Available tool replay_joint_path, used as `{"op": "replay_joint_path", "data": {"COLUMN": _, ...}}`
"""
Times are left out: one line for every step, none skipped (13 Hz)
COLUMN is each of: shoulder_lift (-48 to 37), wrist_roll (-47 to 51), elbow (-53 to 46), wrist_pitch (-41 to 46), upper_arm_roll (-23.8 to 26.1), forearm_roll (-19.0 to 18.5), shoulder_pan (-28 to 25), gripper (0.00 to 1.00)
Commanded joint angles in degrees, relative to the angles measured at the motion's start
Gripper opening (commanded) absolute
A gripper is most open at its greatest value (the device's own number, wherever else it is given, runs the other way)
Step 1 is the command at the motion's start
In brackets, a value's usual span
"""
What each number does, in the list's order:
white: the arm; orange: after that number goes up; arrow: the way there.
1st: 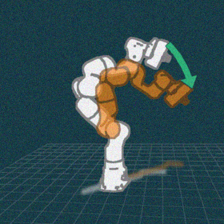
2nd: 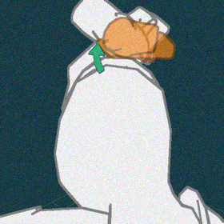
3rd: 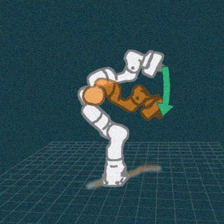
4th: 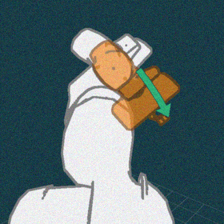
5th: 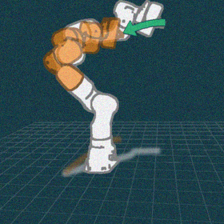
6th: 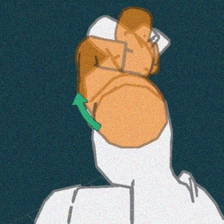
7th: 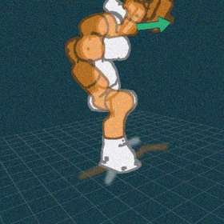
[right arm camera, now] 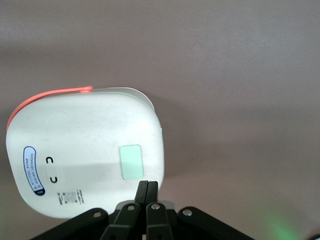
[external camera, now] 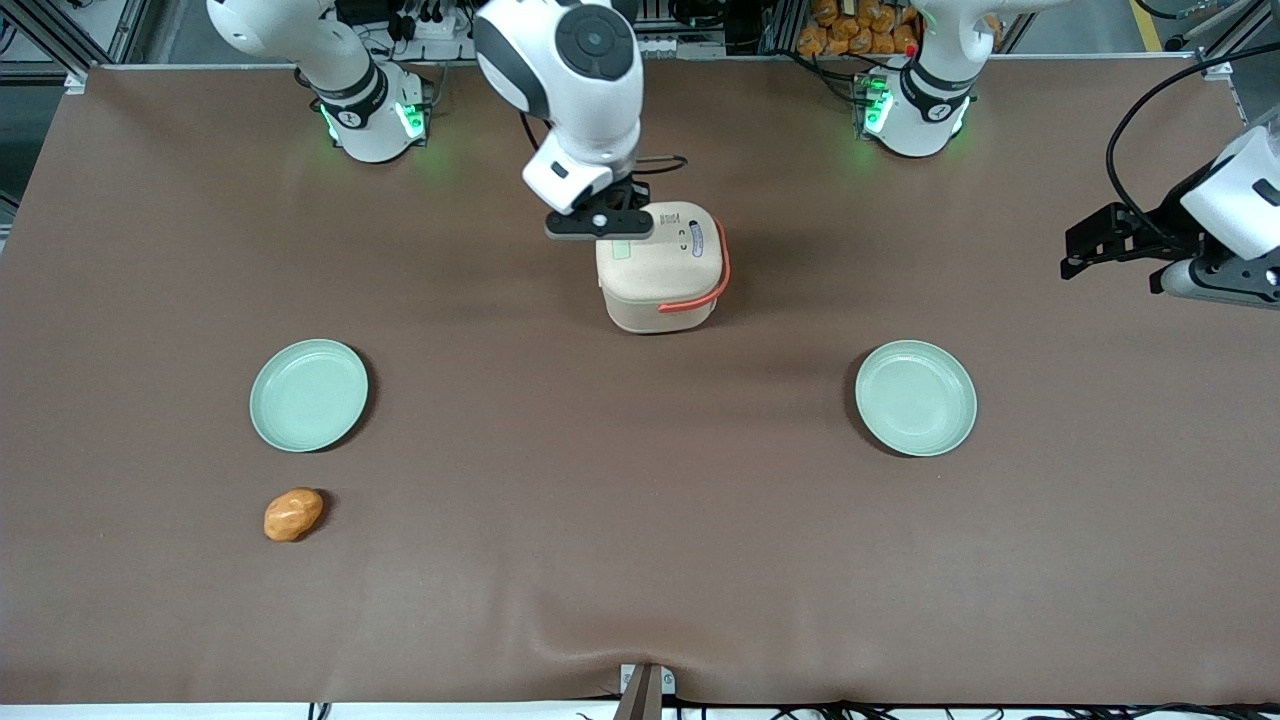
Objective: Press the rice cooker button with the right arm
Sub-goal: 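Lower the right gripper fingertips onto the green lid button and press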
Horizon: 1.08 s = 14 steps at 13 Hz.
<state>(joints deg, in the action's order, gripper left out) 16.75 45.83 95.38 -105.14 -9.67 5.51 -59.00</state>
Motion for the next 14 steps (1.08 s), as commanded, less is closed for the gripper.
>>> {"op": "replay_joint_path", "data": {"shoulder_lift": 1.87, "wrist_roll": 0.84, "elbow": -0.02, "wrist_pitch": -1.81, "upper_arm_roll": -0.52, "forearm_roll": 1.0, "shoulder_pan": -1.21, "gripper": 0.0}}
{"op": "replay_joint_path", "data": {"shoulder_lift": 2.4, "wrist_roll": 0.84, "elbow": -0.02, "wrist_pitch": -2.25, "upper_arm_roll": -0.44, "forearm_roll": 1.0, "shoulder_pan": -1.3, "gripper": 0.0}}
{"op": "replay_joint_path", "data": {"shoulder_lift": 2.75, "wrist_roll": 0.84, "elbow": -0.02, "wrist_pitch": -2.43, "upper_arm_roll": -0.52, "forearm_roll": 1.0, "shoulder_pan": -1.47, "gripper": 0.0}}
{"op": "replay_joint_path", "data": {"shoulder_lift": 3.37, "wrist_roll": 0.84, "elbow": -0.02, "wrist_pitch": -2.52, "upper_arm_roll": -0.52, "forearm_roll": 1.0, "shoulder_pan": -1.56, "gripper": 0.0}}
{"op": "replay_joint_path", "data": {"shoulder_lift": 3.63, "wrist_roll": 0.84, "elbow": 0.07, "wrist_pitch": -2.96, "upper_arm_roll": -0.52, "forearm_roll": 1.0, "shoulder_pan": -1.82, "gripper": 0.0}}
{"op": "replay_joint_path", "data": {"shoulder_lift": 4.33, "wrist_roll": 0.84, "elbow": -0.02, "wrist_pitch": -3.31, "upper_arm_roll": -0.52, "forearm_roll": 1.0, "shoulder_pan": -1.82, "gripper": 0.0}}
{"op": "replay_joint_path", "data": {"shoulder_lift": 4.51, "wrist_roll": 0.84, "elbow": -0.02, "wrist_pitch": -3.49, "upper_arm_roll": -0.52, "forearm_roll": 1.0, "shoulder_pan": -1.91, "gripper": 0.0}}
{"op": "replay_joint_path", "data": {"shoulder_lift": 5.04, "wrist_roll": 0.84, "elbow": -0.02, "wrist_pitch": -3.75, "upper_arm_roll": -0.52, "forearm_roll": 1.0, "shoulder_pan": -2.43, "gripper": 0.0}}
{"op": "replay_joint_path", "data": {"shoulder_lift": 5.3, "wrist_roll": 0.93, "elbow": 0.07, "wrist_pitch": -4.1, "upper_arm_roll": -0.52, "forearm_roll": 1.0, "shoulder_pan": -2.7, "gripper": 0.0}}
{"op": "replay_joint_path", "data": {"shoulder_lift": 5.65, "wrist_roll": 1.02, "elbow": 0.07, "wrist_pitch": -4.28, "upper_arm_roll": -0.52, "forearm_roll": 1.0, "shoulder_pan": -2.7, "gripper": 0.0}}
{"op": "replay_joint_path", "data": {"shoulder_lift": 6.01, "wrist_roll": 1.02, "elbow": 0.07, "wrist_pitch": -4.45, "upper_arm_roll": -0.52, "forearm_roll": 1.0, "shoulder_pan": -2.7, "gripper": 0.0}}
{"op": "replay_joint_path", "data": {"shoulder_lift": 6.44, "wrist_roll": 1.02, "elbow": 0.07, "wrist_pitch": -4.54, "upper_arm_roll": -0.52, "forearm_roll": 0.91, "shoulder_pan": -3.14, "gripper": 0.0}}
{"op": "replay_joint_path", "data": {"shoulder_lift": 7.06, "wrist_roll": 1.54, "elbow": 0.07, "wrist_pitch": -4.98, "upper_arm_roll": -0.61, "forearm_roll": 0.91, "shoulder_pan": -3.66, "gripper": 0.0}}
{"op": "replay_joint_path", "data": {"shoulder_lift": 7.5, "wrist_roll": 2.68, "elbow": 0.68, "wrist_pitch": -5.77, "upper_arm_roll": -0.61, "forearm_roll": 0.82, "shoulder_pan": -3.84, "gripper": 0.0}}
